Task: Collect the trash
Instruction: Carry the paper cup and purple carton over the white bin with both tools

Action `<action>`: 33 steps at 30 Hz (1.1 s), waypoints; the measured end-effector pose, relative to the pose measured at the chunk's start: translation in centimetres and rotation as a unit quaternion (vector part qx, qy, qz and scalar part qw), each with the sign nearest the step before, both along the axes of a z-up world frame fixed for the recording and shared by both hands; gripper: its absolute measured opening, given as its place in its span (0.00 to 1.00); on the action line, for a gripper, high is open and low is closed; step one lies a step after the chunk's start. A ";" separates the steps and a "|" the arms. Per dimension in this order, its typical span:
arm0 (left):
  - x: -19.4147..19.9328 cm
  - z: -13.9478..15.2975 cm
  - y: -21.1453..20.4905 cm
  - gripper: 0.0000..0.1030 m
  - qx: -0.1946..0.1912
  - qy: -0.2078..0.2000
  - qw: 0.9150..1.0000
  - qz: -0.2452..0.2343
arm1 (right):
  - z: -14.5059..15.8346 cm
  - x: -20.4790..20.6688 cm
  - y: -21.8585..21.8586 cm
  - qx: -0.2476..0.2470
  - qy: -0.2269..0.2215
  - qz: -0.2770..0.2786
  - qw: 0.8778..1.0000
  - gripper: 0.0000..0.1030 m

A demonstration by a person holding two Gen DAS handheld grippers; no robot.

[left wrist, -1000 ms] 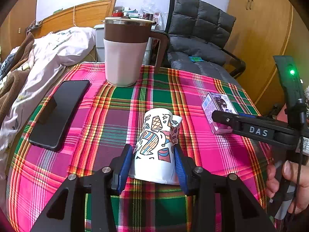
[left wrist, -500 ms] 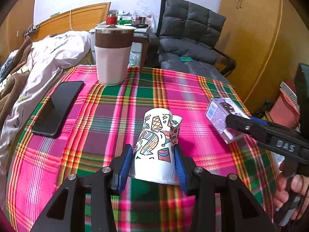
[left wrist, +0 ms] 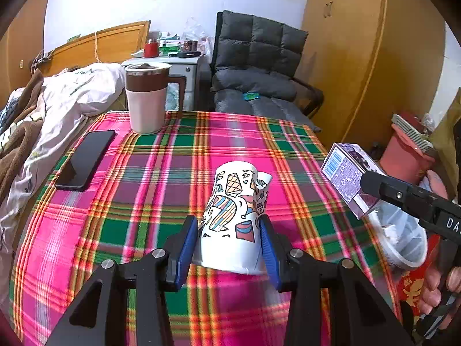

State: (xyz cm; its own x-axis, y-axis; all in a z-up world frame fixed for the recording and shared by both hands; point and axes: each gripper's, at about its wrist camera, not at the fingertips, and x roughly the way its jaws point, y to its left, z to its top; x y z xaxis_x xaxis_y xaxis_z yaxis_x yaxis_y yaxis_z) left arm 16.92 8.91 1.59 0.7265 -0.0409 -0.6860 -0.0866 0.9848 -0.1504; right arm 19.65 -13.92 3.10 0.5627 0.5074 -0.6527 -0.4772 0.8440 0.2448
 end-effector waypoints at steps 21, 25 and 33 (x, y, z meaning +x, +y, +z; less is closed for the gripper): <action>-5.1 0.0 -7.5 0.42 -0.017 -0.004 0.999 -0.045 | -0.8 -5.0 -5.6 0.023 0.000 -0.044 0.999 0.59; -5.0 -0.2 -9.0 0.42 -0.018 0.001 0.998 -0.058 | -0.7 -5.5 -6.5 0.024 -0.003 -0.054 0.998 0.59; -4.1 -0.1 -11.4 0.42 -0.016 0.003 0.997 -0.080 | -1.0 -5.7 -8.2 0.028 -0.009 -0.074 0.997 0.59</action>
State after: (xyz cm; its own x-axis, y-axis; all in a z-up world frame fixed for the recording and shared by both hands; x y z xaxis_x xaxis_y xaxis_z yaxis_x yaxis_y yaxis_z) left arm 12.81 -2.46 1.51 0.7048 -0.1776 -0.6868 0.0703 0.9809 -0.1815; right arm 13.91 -22.16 2.12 0.6446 0.4537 -0.6153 -0.3537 0.8905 0.2861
